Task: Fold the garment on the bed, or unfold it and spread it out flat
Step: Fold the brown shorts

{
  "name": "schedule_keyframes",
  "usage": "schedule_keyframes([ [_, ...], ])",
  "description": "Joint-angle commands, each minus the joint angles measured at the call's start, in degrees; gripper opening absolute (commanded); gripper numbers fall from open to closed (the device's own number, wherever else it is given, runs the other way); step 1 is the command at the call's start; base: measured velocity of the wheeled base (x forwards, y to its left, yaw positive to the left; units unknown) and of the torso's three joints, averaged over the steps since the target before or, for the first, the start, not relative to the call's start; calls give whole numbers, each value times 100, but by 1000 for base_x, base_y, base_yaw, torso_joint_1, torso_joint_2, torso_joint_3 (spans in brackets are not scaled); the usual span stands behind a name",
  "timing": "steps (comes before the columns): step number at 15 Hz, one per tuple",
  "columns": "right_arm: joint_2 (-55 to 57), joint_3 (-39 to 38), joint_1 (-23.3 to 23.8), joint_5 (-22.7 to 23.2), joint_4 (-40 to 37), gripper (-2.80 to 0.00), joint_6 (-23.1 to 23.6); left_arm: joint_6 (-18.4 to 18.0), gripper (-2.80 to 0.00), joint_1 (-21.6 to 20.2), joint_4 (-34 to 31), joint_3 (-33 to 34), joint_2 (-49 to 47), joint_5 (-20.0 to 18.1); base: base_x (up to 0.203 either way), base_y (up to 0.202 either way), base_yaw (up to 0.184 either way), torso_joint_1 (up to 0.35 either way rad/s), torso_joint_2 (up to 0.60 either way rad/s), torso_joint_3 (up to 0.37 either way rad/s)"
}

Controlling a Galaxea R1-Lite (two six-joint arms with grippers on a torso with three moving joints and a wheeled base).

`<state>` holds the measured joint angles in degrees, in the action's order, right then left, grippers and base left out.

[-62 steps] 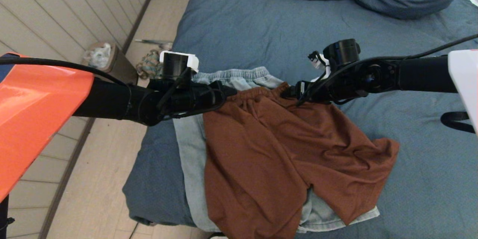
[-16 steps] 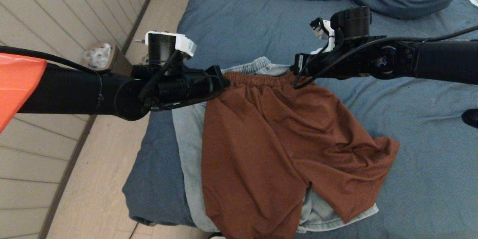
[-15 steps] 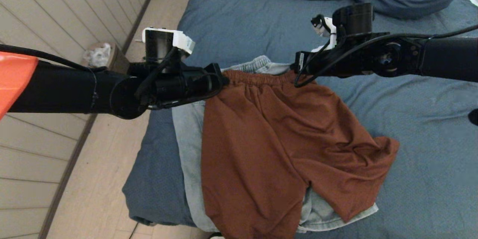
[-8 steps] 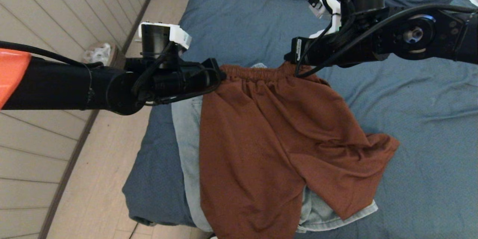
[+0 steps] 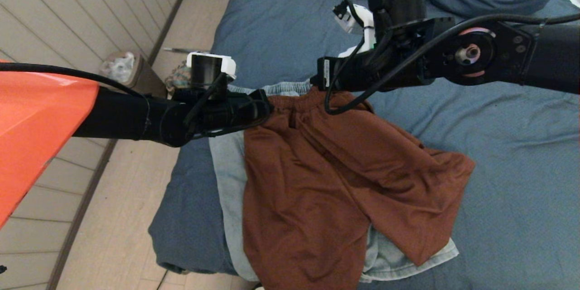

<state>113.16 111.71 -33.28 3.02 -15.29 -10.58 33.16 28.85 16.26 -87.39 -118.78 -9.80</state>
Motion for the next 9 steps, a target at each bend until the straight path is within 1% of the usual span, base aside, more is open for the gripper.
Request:
schedule_keyframes([
  [1,198,8,-248,5,-1,-280,3,24,-280,-154,9,-50,-97,-13,0,0,0,0,0,0],
  [4,267,17,-380,5,8,-280,3,41,-280,-381,9,-76,-35,-17,0,0,0,0,0,0],
  [6,286,17,-381,5,8,-280,3,64,-280,-406,55,-64,37,-22,0,0,0,0,0,0],
  [7,286,17,-381,5,8,-280,3,55,-266,-406,87,-18,101,-29,0,0,0,0,0,0],
  [8,280,17,-381,-3,8,-280,3,28,0,-399,79,14,97,-13,0,0,0,0,0,0],
  [9,277,17,-381,-3,8,-280,3,34,0,-398,32,-12,99,-4,0,0,0,0,0,0],
])
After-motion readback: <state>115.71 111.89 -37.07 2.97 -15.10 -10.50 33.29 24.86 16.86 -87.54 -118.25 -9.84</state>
